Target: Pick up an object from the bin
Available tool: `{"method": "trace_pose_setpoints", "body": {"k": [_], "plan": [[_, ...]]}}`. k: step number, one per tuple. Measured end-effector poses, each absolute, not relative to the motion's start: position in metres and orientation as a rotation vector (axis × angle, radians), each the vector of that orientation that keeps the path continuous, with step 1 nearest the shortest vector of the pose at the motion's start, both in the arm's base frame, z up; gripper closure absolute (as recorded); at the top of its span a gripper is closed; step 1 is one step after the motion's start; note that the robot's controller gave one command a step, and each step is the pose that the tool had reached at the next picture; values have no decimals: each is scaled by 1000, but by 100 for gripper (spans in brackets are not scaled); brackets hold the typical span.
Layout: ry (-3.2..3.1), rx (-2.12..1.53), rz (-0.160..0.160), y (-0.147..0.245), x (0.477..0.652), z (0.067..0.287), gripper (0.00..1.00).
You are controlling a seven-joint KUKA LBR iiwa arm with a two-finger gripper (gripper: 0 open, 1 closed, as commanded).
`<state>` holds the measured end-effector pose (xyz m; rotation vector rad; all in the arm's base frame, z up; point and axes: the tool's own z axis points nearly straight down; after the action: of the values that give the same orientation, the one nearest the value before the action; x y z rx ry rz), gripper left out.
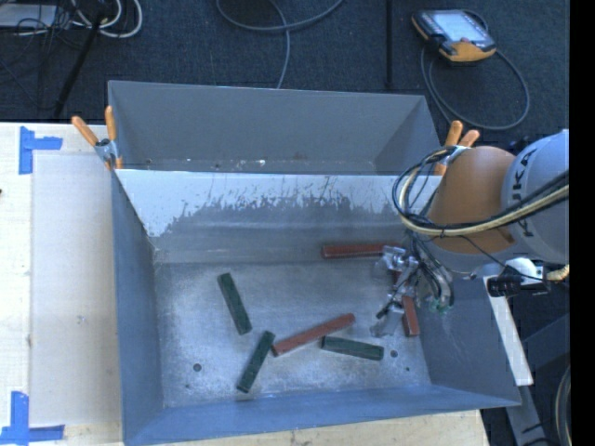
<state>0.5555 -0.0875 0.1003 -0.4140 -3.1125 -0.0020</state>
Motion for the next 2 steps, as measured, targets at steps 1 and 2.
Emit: {"method": "trace_pose_setpoints", "body": {"k": [1,2], "plan": [[-3137,-145,3,-42,554,84,0],[-3123,-360,0,-29,522,70,100]]}}
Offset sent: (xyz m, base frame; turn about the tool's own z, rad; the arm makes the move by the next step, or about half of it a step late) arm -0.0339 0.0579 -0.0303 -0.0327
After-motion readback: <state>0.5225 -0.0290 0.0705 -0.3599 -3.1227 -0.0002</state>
